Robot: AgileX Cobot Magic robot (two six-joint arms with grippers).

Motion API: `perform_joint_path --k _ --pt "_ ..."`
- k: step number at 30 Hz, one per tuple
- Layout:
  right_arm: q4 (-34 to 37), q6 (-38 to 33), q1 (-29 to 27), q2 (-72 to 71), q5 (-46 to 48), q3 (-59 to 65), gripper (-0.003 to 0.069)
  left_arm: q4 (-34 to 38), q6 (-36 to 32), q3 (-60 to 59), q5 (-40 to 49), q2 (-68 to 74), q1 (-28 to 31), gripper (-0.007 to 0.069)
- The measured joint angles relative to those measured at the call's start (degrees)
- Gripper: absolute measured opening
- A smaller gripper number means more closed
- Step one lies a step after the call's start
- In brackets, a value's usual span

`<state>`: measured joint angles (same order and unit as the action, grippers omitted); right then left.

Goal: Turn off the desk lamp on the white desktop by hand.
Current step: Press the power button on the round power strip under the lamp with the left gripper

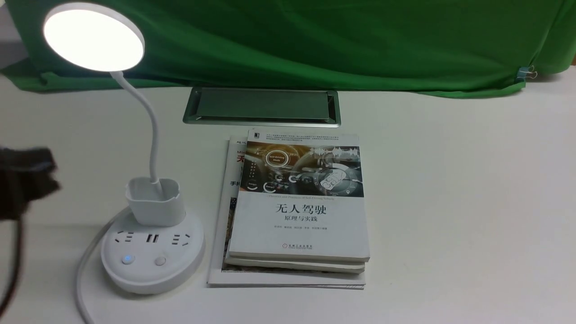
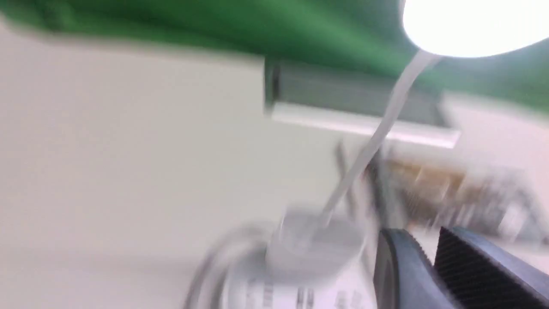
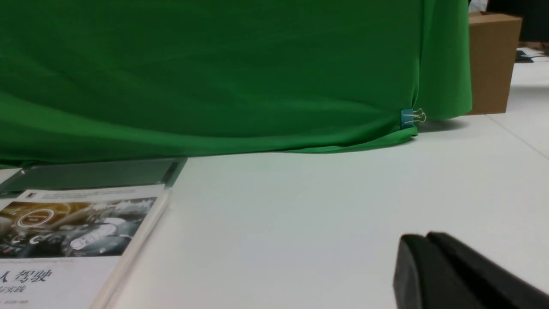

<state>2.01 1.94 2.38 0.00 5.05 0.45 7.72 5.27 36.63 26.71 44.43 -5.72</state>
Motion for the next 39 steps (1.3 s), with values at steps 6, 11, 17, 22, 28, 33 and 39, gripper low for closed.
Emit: perform_joint_path --k 6,11,17,22,28,33,39 --pt "0.0 0.0 0.0 0.0 0.0 0.0 0.0036 7.1 -9.4 3.3 8.2 18.3 0.0 0.0112" --pt "0.0 0.0 0.0 0.0 0.0 0.0 0.0036 5.1 -15.6 10.7 17.1 28.4 -3.1 0.0114" --pt "0.0 0.0 0.0 0.0 0.0 0.0 0.0036 -14.8 0.3 14.2 19.8 35.9 -16.2 0.0115" --pt "0.0 0.0 0.0 0.0 0.0 0.0 0.0036 -14.2 1.8 14.5 16.0 40.5 -18.1 0.0050" --pt "0.0 0.0 0.0 0.0 0.0 0.0 0.0036 -13.5 1.4 14.5 14.0 44.1 -16.8 0.0014" --pt "0.0 0.0 0.0 0.0 0.0 0.0 0.0036 -11.6 0.0 13.1 10.9 47.5 -14.6 0.0013" --pt "0.0 0.0 0.0 0.0 0.0 0.0 0.0036 -10.5 -1.8 13.4 8.7 47.6 -13.7 0.0013"
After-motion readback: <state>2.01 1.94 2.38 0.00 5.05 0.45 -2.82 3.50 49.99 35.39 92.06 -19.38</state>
